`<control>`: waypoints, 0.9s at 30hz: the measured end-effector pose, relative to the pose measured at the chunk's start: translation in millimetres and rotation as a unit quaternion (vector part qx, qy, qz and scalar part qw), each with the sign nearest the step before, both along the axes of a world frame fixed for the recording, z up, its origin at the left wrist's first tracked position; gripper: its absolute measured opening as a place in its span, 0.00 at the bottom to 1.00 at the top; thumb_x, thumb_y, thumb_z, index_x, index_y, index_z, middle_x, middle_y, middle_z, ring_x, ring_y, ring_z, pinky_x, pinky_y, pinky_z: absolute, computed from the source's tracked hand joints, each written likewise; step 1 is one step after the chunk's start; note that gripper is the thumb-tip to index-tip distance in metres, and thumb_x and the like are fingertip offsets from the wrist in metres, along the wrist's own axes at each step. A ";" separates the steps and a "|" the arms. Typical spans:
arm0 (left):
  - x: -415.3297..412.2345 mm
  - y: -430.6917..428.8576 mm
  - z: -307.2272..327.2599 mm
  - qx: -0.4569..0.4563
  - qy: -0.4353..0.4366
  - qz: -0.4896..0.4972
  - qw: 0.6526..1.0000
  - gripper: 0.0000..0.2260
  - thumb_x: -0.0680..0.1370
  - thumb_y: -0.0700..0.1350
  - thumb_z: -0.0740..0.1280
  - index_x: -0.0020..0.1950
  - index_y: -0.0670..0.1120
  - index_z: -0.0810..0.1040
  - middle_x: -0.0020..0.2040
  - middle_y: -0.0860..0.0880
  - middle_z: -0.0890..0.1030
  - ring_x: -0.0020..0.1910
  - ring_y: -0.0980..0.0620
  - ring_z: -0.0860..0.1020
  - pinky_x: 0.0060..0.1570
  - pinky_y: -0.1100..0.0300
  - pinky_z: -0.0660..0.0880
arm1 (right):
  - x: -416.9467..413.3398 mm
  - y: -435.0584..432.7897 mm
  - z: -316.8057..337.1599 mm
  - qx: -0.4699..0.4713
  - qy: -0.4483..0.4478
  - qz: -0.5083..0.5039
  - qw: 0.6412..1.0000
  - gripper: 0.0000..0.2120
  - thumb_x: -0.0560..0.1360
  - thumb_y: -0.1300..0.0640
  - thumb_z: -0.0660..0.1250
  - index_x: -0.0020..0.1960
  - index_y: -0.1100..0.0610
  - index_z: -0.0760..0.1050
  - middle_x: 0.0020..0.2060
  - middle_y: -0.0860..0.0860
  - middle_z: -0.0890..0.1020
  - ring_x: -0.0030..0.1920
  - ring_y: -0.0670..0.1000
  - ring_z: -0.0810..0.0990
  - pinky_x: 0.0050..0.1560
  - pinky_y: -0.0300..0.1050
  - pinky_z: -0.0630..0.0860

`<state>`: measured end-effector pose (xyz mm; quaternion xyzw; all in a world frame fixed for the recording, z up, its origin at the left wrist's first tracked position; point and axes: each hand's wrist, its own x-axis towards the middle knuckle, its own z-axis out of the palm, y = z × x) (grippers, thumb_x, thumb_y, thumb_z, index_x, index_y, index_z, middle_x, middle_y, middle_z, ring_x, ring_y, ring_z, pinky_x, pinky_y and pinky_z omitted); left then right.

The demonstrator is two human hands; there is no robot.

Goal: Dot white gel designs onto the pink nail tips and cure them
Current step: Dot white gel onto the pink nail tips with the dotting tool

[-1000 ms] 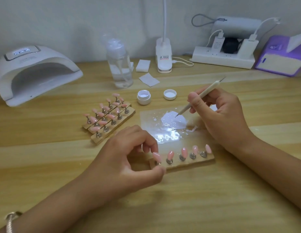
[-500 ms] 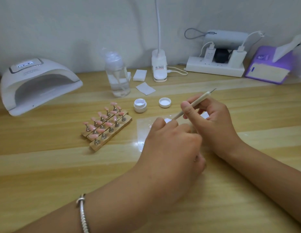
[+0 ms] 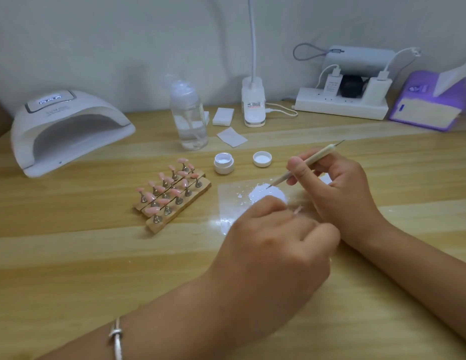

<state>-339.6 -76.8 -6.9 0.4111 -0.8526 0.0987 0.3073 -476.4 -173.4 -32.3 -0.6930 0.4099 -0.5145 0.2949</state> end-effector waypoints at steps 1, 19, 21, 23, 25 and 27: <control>7.5 0.7 1.8 0.021 0.065 -0.001 0.998 0.03 0.71 0.41 0.70 0.37 0.46 0.80 0.31 0.52 0.79 0.31 0.50 0.76 0.42 0.54 0.75 | 0.0 -0.1 0.0 0.001 0.001 0.001 1.000 0.06 0.77 0.50 0.68 0.41 0.46 0.77 0.34 0.40 0.83 0.38 0.40 0.79 0.43 0.33 0.69; 79.9 -16.2 -24.9 0.365 0.433 0.043 0.823 0.07 0.70 0.50 0.73 0.45 0.52 0.88 0.42 0.48 0.87 0.47 0.36 0.82 0.52 0.40 0.77 | 1.6 0.9 -2.5 0.004 0.057 -0.002 0.998 0.05 0.78 0.52 0.68 0.43 0.50 0.77 0.34 0.36 0.82 0.41 0.41 0.80 0.49 0.46 0.74; 79.9 -16.3 -26.0 0.364 0.434 0.042 0.823 0.06 0.71 0.49 0.73 0.45 0.51 0.88 0.42 0.50 0.87 0.47 0.39 0.83 0.51 0.43 0.78 | 1.7 0.9 -1.9 0.007 0.059 -0.004 0.998 0.05 0.78 0.53 0.68 0.44 0.51 0.78 0.34 0.37 0.82 0.41 0.41 0.80 0.48 0.48 0.76; 79.9 -16.3 -26.8 0.365 0.431 0.041 0.824 0.06 0.71 0.49 0.73 0.45 0.50 0.88 0.42 0.52 0.87 0.47 0.42 0.84 0.51 0.46 0.79 | 1.9 1.0 -1.7 0.008 0.059 -0.002 0.998 0.05 0.78 0.53 0.69 0.44 0.53 0.78 0.33 0.37 0.82 0.41 0.41 0.80 0.47 0.47 0.75; 80.0 -16.4 -27.6 0.361 0.428 0.041 0.828 0.07 0.71 0.49 0.73 0.45 0.50 0.88 0.42 0.53 0.87 0.47 0.44 0.85 0.51 0.47 0.79 | 1.7 1.2 -1.8 0.002 0.062 -0.005 0.998 0.05 0.78 0.54 0.69 0.44 0.53 0.78 0.33 0.35 0.81 0.41 0.40 0.79 0.47 0.44 0.73; 80.4 -16.5 -28.5 0.356 0.427 0.044 0.830 0.07 0.70 0.50 0.73 0.44 0.51 0.88 0.42 0.53 0.87 0.46 0.41 0.84 0.50 0.45 0.79 | 1.5 1.1 -2.3 -0.003 0.066 -0.007 0.998 0.05 0.78 0.54 0.68 0.44 0.53 0.78 0.33 0.34 0.81 0.41 0.39 0.79 0.47 0.40 0.72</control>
